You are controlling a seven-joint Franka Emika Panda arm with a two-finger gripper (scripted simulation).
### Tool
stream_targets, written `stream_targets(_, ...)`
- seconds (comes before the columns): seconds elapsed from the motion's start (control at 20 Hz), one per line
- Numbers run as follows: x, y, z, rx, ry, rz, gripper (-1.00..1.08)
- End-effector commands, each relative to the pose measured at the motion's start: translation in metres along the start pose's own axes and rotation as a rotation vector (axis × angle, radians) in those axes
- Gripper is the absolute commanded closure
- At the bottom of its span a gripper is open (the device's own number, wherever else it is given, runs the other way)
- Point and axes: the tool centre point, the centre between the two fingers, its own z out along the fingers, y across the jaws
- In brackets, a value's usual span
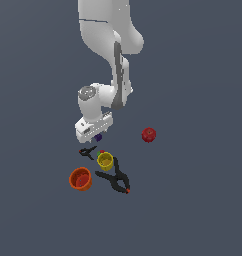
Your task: Pick up a designated object from a clutter of objects.
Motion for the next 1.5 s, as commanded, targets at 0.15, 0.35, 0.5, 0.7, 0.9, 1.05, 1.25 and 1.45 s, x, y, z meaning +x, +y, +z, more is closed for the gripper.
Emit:
stream_targets(0.15, 0.000, 0.000, 0.002, -0.001, 0.001, 0.000, 1.08)
stream_targets(0.35, 0.000, 0.000, 0.002, -0.001, 0.001, 0.000, 1.08)
stream_targets(0.5, 0.000, 0.000, 0.002, -0.001, 0.001, 0.000, 1.08)
stream_targets(0.7, 0.002, 0.000, 0.000, -0.001, 0.001, 0.000, 1.08)
stream_targets(0.9, 0.011, -0.005, -0.009, -0.001, 0.001, 0.000, 1.08)
stream_targets(1.05, 0.023, -0.010, -0.019, -0.001, 0.001, 0.000, 1.08)
stream_targets(1.25, 0.045, -0.020, -0.040, -0.001, 0.001, 0.000, 1.08)
stream_targets(1.45, 0.072, -0.032, -0.066, -0.002, 0.000, 0.001, 1.08)
